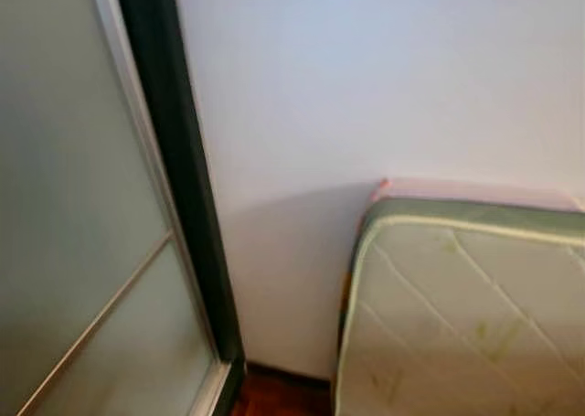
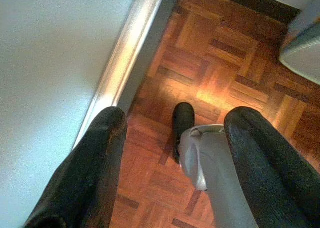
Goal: Clean up the room
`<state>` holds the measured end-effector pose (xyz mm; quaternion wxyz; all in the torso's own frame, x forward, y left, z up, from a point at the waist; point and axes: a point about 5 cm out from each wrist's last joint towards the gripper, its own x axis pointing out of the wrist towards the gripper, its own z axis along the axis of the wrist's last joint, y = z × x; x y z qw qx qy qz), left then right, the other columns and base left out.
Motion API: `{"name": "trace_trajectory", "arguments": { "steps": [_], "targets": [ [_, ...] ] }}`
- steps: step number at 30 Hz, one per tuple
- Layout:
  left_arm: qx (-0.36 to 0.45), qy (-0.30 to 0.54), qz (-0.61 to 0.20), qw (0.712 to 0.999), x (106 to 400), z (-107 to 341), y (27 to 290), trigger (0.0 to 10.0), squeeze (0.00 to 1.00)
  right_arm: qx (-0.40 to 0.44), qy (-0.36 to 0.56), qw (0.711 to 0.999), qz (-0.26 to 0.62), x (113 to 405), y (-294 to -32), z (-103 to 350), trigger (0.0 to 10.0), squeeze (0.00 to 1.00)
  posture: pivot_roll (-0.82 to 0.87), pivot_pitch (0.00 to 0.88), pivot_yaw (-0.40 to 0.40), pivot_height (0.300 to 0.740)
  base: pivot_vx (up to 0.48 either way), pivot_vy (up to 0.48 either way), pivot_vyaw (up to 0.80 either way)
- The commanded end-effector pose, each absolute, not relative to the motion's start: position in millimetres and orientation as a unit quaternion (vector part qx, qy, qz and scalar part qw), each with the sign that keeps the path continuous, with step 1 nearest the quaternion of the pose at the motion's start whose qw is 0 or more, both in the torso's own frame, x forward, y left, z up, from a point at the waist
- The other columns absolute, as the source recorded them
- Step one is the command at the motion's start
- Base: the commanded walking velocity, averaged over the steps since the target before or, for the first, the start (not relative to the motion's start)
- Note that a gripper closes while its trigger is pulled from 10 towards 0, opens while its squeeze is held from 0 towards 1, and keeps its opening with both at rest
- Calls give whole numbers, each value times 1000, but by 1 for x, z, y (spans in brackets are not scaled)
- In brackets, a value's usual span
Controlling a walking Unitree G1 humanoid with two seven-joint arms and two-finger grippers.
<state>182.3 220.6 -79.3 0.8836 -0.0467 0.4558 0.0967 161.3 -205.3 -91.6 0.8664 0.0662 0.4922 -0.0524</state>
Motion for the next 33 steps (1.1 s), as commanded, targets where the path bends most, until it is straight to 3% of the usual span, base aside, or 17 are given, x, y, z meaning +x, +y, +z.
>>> {"name": "trace_trajectory", "arguments": {
  "steps": [1, 6, 10, 33],
  "targets": [
    [-54, 455, 99, 883, 182, -80, 219, 10000, 0, 62, 495, 865, -53, 161, -207, -91, 10000, 0, 33, 0, -20, 740, 0, 0, -788],
    [-33, 459, 80, 884, 183, -79, 219, 10000, 0, 58, 497, 864, -50, 161, -207, -92, 10000, 0, 32, 0, -19, 740, 0, 0, -788],
    [-24, 462, 75, 884, 183, -79, 220, 10000, 0, 55, 497, 864, -48, 161, -207, -92, 10000, 0, 32, 0, -18, 740, 0, -457, -784],
    [-12, 466, 62, 883, 181, -80, 220, 10000, 0, 49, 504, 861, -47, 158, -206, -93, 10000, 0, 23, 0, -9, 740, 0, 0, -780]
  ]
}}
